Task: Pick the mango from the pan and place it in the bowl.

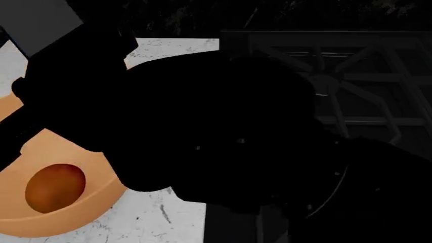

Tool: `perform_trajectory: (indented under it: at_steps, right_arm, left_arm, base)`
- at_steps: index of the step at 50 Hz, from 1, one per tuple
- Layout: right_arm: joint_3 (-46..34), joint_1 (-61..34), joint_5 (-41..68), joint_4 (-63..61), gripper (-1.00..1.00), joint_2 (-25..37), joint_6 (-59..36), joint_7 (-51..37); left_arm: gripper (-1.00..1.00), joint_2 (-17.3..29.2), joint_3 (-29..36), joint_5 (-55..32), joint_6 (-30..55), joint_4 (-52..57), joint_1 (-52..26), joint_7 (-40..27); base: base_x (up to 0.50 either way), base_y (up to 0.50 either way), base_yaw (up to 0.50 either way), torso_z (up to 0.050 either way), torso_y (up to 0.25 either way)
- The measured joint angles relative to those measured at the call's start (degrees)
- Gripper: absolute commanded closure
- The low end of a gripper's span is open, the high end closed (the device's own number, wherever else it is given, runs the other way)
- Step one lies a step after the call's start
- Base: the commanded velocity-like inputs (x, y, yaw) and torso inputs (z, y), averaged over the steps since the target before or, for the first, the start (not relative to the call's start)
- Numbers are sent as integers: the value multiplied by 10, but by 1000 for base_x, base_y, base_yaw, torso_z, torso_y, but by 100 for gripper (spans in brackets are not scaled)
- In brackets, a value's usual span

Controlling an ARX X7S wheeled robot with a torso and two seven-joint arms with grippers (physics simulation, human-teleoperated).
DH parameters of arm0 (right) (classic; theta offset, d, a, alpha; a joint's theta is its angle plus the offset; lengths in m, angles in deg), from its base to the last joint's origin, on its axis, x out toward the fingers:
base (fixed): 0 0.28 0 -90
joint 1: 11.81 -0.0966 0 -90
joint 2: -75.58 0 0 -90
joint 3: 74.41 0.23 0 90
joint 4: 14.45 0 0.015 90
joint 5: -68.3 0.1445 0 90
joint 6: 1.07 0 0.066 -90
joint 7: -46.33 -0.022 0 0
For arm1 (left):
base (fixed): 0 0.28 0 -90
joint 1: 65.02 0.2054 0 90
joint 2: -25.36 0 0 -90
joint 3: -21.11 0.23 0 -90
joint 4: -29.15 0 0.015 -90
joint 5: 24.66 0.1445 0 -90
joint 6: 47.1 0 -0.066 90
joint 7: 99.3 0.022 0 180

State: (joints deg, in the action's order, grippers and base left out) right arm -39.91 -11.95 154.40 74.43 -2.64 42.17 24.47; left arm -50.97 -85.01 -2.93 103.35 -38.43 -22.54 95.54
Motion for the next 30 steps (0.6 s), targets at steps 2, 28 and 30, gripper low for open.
perform_trajectory:
  at_steps: [2,28,30]
  right_arm:
    - [11,-7,7,-9,-100,10,1,-6]
    - [169,98,-69,-381,-100,269,158,-190]
    - [130,121,-147,-418,-100,338,236,-229]
  left_arm:
    - [-100,0,1,0,3,3,-1,0]
    - [-100,-8,1,-15,-1,32,5,10]
    - [-100,-11,3,-18,-7,41,12,12]
  base:
    - [0,0,0,0,0]
    - [0,0,0,0,0]
    - [0,0,0,0,0]
